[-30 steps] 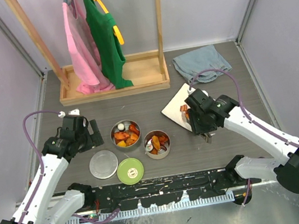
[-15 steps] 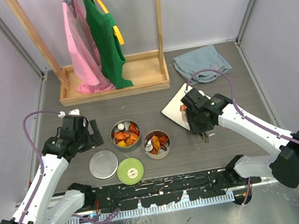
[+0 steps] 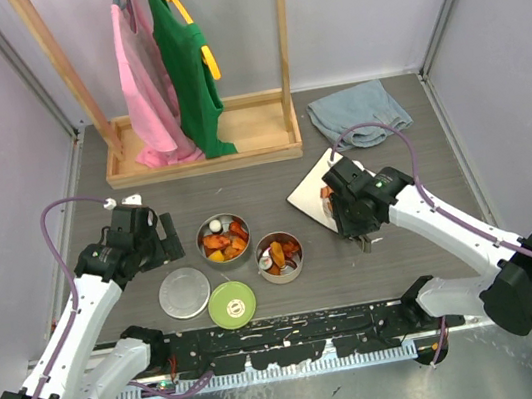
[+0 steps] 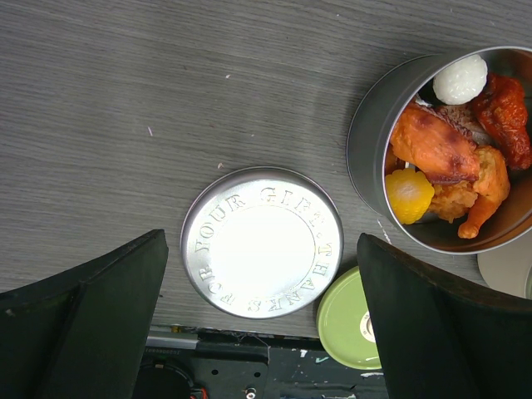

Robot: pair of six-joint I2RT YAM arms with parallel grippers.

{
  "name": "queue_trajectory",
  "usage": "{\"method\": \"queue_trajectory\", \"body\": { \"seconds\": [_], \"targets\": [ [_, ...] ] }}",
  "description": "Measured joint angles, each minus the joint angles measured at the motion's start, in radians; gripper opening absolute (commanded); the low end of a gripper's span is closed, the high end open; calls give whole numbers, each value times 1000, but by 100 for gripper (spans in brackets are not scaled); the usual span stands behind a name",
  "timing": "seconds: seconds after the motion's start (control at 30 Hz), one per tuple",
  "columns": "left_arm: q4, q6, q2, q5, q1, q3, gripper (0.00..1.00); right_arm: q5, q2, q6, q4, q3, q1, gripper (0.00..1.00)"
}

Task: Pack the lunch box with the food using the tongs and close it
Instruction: Pick up the fake food from the plate, then place the fake food in the packing box.

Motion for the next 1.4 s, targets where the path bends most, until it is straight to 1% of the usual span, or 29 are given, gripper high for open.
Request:
{"method": "queue_trajectory", "body": {
  "seconds": [0.2,0.3,0.67,0.8,1.0,1.13,1.27,1.4],
  "targets": [
    [0,0,0,0,0,0,98,-2,3,-6,0,0,0,36],
    [0,0,0,0,0,0,98,-2,0,-6,0,0,0,34],
    [0,0,4,0,0,0,98,-27,-118,-5,0,20,0,32],
    [0,0,4,0,0,0,98,-98,-148,-6,9,36,0,32],
    [0,0,4,0,0,0,98,-283,-185,-24,27,48,1,31],
    [0,0,4,0,0,0,98,-368,-195,-49,17,67,14,32],
    [0,0,4,0,0,0,98,-407,-194,-64,3,73,45,32],
    [0,0,4,0,0,0,98,-433,-184,-64,9,73,106,32]
  ]
}}
